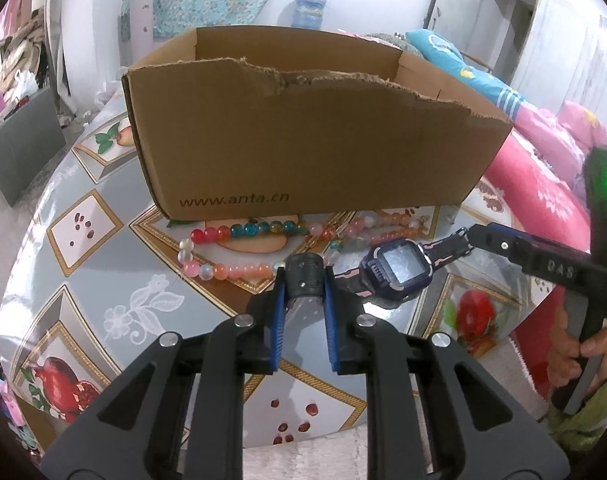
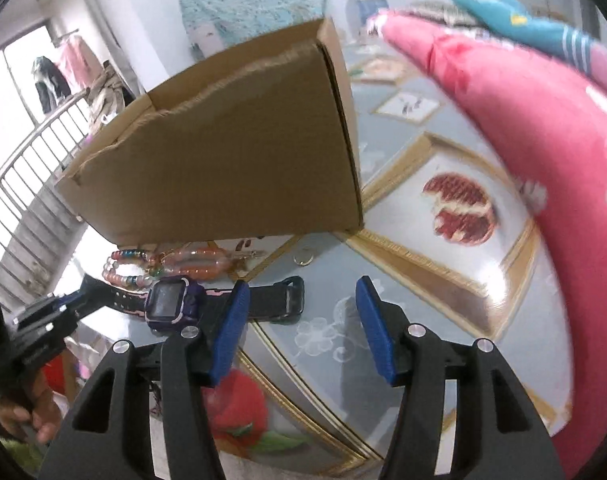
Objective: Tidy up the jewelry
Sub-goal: 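Carry the smartwatch over the cardboard box and open the right gripper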
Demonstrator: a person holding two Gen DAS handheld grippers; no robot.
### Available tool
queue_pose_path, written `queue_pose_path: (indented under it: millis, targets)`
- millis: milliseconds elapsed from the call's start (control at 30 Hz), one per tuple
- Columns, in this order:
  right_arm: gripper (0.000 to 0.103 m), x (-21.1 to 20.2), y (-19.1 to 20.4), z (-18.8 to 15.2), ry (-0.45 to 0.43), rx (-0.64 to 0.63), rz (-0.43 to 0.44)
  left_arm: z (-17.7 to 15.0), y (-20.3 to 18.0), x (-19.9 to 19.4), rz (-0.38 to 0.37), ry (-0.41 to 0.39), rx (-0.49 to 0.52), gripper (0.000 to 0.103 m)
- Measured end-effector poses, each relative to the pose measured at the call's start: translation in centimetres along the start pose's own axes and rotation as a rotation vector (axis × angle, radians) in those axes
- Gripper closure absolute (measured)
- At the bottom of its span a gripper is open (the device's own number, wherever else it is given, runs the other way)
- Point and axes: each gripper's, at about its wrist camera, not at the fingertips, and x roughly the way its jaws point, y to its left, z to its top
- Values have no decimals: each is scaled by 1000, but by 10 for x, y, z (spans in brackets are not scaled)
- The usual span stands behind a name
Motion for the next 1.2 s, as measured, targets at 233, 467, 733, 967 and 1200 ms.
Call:
queue_pose_path:
  millis: [233,467,733,967,1200]
  targets:
    - [52,7,4,1,-6,69,70,-6,0,7,9,19,-5,88]
    - [69,12,3,1,6,138,137,-5,3,9,-1,32,-13,88]
    - [95,13,-6,-2,34,216,171,-2,2,7,-1,22,-16,88]
    - [97,-16,21,9,5,127,182,12,-5,-14,-39,-21,5,89]
    - [98,-74,51,50,-100,4,231,48,-8,-55,-120,-99,21,89]
